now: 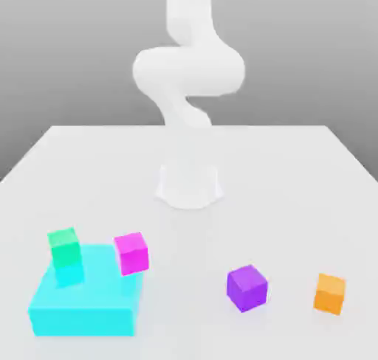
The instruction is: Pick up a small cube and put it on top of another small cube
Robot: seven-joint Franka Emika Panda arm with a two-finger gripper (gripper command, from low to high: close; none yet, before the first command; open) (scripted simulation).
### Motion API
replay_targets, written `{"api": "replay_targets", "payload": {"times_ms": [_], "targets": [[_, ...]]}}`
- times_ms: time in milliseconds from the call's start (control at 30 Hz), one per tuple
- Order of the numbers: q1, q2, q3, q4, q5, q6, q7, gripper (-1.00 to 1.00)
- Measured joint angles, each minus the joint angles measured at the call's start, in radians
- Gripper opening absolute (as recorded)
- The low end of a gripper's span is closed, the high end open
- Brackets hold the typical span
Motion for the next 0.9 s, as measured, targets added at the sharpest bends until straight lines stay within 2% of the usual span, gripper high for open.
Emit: {"api": "replay_targets", "payload": {"times_ms": [200,433,567,667,767,900], "targets": [[0.115,0.238,-0.034,-0.130,0.094,0.140,-0.121,0.00],[0.203,0.497,-0.011,-0.275,0.147,0.296,-0.217,0.00],[0.227,0.637,0.018,-0.360,0.106,0.391,-0.221,0.00],[0.247,0.734,0.021,-0.420,0.004,0.462,-0.172,0.00],[0.249,0.816,0.010,-0.424,-0.040,0.529,-0.150,0.00],[0.249,0.926,0.008,-0.407,-0.045,0.619,-0.148,0.00]]}}
